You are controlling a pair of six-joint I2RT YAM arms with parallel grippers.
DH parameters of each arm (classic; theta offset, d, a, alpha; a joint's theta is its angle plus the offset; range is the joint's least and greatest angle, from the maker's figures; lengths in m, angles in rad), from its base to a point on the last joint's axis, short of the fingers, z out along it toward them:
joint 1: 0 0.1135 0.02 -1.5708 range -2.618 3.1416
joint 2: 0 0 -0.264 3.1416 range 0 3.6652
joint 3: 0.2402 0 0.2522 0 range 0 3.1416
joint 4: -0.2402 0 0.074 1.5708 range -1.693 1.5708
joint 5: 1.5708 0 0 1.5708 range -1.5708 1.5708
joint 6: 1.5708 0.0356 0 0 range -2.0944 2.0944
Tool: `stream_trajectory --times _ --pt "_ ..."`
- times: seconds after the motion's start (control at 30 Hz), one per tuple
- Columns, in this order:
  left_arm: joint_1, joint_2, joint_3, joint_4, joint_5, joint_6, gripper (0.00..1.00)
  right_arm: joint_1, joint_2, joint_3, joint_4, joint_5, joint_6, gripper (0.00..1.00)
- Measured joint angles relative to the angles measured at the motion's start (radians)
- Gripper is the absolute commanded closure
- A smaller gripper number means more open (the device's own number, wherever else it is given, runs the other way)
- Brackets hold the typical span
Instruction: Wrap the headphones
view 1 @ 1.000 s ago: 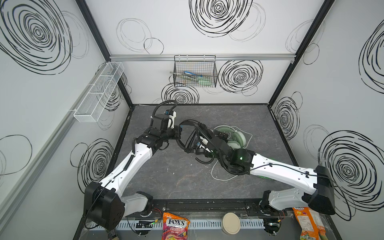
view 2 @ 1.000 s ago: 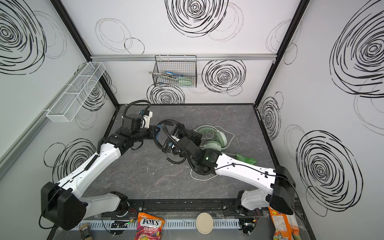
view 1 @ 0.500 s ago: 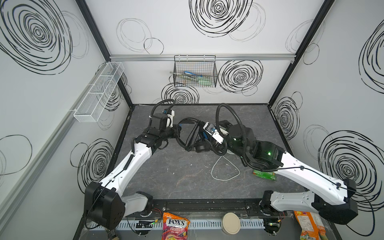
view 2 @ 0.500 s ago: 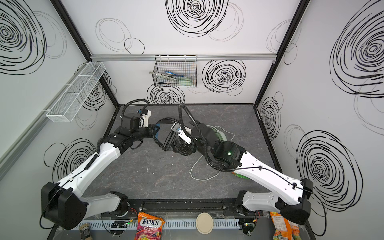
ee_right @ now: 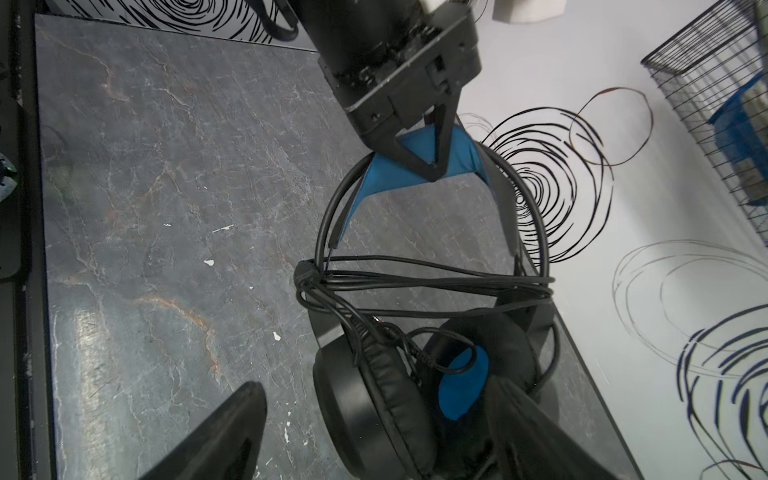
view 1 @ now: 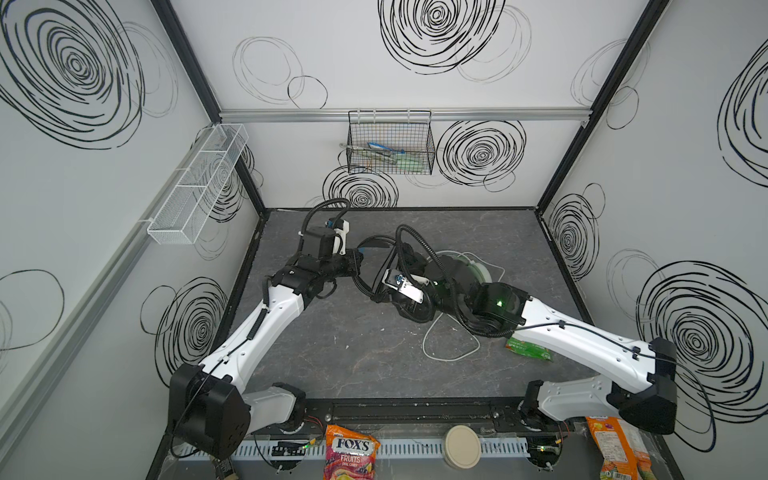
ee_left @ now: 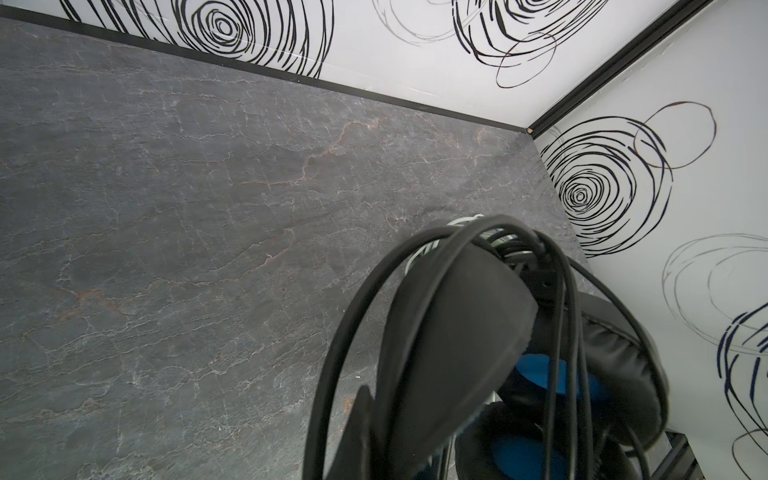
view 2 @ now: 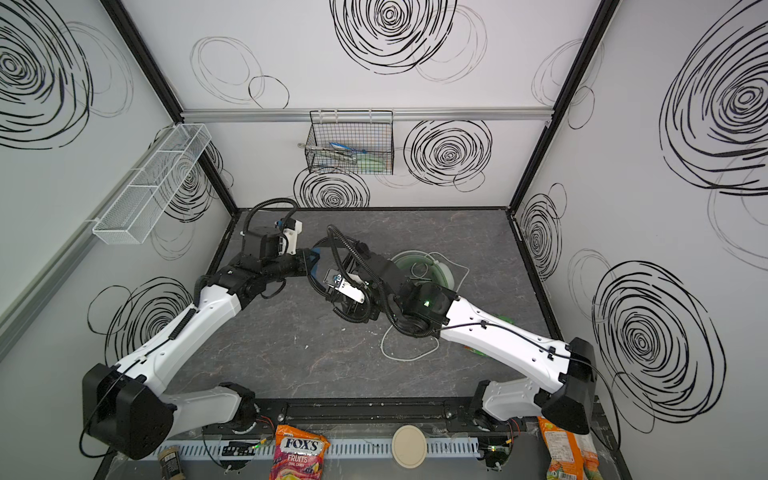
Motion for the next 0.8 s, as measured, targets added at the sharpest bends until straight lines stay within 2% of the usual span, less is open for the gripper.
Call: stream_trajectory --times 0.2,0.57,0.7,0.8 --pt "0.000 0.000 0.000 0.000 0.002 -0.003 1.00 -0.018 0.073 0.001 0.036 0.001 -0.007 0.30" --pt "0.000 0.000 0.000 0.002 0.003 -0.010 1.00 -0.072 0.124 0.003 0.059 0.006 -0.006 0.91" --pt "0.000 0.000 0.000 0.005 0.003 -0.012 1.00 -0.080 0.146 0.021 0.060 0.026 0.000 1.00" --pt "0.000 0.000 0.000 0.008 0.003 -0.012 1.00 -0.080 0.181 0.044 0.067 0.050 0.002 1.00"
